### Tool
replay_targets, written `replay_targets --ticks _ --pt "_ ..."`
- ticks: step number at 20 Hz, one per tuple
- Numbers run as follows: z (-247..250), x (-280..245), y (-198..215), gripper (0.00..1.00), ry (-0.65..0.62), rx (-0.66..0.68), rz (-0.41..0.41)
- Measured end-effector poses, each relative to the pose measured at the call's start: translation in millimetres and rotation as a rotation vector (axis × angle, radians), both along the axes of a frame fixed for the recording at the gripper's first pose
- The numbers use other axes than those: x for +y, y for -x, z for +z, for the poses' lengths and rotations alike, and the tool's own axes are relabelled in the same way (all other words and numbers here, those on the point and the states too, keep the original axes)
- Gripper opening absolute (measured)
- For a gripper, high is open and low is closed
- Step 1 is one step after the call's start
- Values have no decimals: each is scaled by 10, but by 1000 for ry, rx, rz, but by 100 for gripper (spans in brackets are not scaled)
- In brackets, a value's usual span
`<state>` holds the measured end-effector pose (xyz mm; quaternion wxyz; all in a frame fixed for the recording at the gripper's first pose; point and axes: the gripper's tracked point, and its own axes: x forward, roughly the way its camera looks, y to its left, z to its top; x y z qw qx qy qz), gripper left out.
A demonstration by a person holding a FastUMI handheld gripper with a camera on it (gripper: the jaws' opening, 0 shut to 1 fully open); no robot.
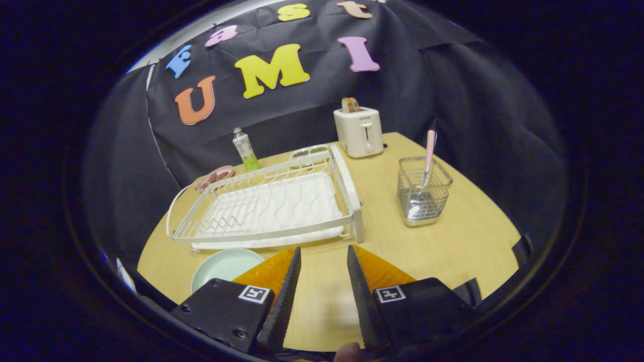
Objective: Take the plate from the dish rack, then take the spoon from the basket and place it into the plate.
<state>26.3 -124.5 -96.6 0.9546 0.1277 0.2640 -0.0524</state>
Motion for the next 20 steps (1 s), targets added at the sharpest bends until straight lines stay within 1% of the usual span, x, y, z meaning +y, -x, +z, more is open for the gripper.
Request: replay_targets --ticks 3,5,8,9,10,13,17,18,20 --pt "216 -582 112 63 160 -104 -92" --pt "271 -929 217 64 202 -129 -139" --pt "313 -1459 257 88 213 -154 -207" --pt "303 -1599 223 96 212 -160 -217" --pt "310 -1710 174 100 206 -161 -216" --pt "234 -1863 -147 100 158 -165 -152" --pt "87 -1981 -895 100 115 -160 -37" --pt "56 -1982 -1055 100 84 -151 -8" --pt "-22 -2022 -1315 100 6 -121 22"
